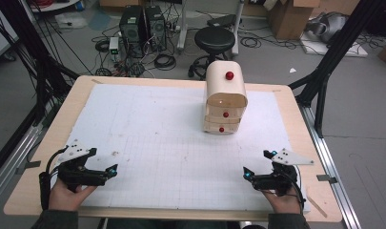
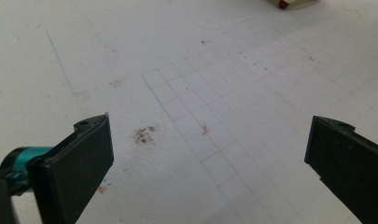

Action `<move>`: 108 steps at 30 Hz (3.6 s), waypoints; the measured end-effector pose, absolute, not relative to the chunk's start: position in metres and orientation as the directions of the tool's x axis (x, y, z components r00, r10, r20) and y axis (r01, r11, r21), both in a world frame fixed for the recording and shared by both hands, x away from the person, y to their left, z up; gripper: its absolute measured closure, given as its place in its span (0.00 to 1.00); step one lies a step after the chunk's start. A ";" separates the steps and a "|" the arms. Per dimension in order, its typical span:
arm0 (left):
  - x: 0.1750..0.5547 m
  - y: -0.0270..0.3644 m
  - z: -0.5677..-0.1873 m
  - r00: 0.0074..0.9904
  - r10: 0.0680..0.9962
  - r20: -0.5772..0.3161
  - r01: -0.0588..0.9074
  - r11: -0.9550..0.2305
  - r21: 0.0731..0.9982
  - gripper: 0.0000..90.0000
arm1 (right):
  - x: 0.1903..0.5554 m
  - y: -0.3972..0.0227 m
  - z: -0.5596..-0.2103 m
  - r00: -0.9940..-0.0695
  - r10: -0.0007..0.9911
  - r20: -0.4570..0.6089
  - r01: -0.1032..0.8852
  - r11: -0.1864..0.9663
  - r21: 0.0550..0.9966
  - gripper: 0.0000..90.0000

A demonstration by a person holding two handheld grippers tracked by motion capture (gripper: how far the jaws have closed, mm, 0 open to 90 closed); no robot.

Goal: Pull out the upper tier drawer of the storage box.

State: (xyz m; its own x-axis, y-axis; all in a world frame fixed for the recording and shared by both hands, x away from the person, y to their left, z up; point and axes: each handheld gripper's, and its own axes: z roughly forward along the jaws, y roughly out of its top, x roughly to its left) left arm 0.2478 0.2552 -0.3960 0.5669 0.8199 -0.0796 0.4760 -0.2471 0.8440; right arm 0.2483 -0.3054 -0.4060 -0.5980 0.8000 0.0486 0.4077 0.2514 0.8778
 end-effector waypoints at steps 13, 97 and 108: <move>0.250 0.257 -0.397 0.564 0.822 -0.082 0.479 -0.245 0.843 0.02 | 0.248 -0.303 -0.407 -0.609 0.793 0.038 0.410 0.273 0.870 0.00; 0.251 0.257 -0.400 0.560 0.822 -0.099 0.490 -0.232 0.840 0.02 | 0.317 -0.187 -0.371 -0.302 0.952 -0.055 0.262 0.138 0.955 0.22; 0.252 0.259 -0.401 0.553 0.827 -0.103 0.496 -0.228 0.838 0.02 | 0.325 -0.185 -0.370 -0.245 0.968 -0.059 0.272 0.127 0.954 0.45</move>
State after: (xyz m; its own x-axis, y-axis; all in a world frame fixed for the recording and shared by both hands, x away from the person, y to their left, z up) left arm 0.2519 0.2588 -0.4012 0.5534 0.8265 -0.1031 0.4964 -0.2278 0.8377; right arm 0.3252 -0.1850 -0.3700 -0.2446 0.9678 -0.0593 0.2724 0.1273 0.9537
